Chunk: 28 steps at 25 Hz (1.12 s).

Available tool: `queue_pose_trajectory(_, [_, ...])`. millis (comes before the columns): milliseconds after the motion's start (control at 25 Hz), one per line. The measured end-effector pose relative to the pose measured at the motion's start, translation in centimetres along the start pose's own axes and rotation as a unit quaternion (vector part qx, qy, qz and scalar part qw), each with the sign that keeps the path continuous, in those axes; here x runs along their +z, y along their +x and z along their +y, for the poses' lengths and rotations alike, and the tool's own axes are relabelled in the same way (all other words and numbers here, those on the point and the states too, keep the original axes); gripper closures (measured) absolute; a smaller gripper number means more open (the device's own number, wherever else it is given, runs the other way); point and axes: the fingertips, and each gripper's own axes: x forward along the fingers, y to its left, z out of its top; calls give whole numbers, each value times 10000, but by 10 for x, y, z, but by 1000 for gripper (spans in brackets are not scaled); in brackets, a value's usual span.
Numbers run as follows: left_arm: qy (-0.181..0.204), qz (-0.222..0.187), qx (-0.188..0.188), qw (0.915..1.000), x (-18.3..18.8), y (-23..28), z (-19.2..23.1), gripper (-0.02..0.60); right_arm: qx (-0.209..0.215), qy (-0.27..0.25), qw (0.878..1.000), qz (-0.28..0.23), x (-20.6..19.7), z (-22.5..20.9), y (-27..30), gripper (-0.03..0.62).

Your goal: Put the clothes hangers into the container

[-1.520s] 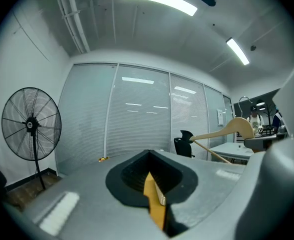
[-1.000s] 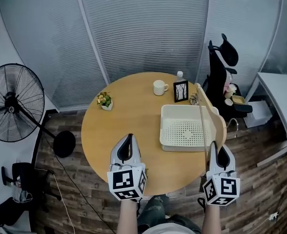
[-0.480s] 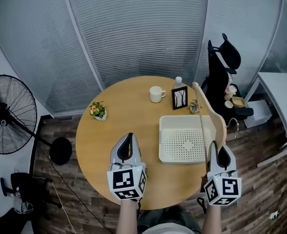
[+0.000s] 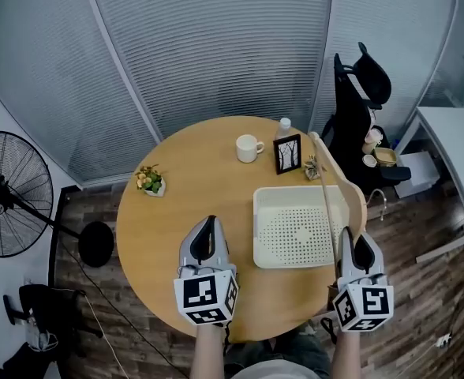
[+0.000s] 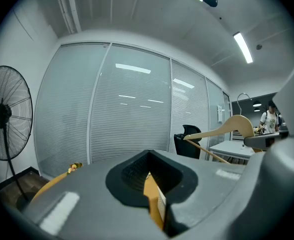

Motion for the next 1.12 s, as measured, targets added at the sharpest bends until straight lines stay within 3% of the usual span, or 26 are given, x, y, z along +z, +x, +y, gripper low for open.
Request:
queue_pose_trajectory(240, [-52, 110, 110, 9999, -6, 12, -8, 581, 206, 37, 9997, 150, -3, -13, 13, 511])
queue_pose_trajectory(520, [-38, 187, 306, 9993, -7, 25, -10, 581, 777, 18, 9962, 388, -11, -19, 32, 511])
queue_pose_trajectory(800, [-10, 277, 412, 9988, -10, 42, -18, 581, 1303, -93, 9889, 706, -24, -28, 43, 511])
queue_pose_trajectory(1120, [11, 359, 443, 9984, -15, 50, -27, 581, 1986, 178, 9742, 1053, -31, -37, 43, 511])
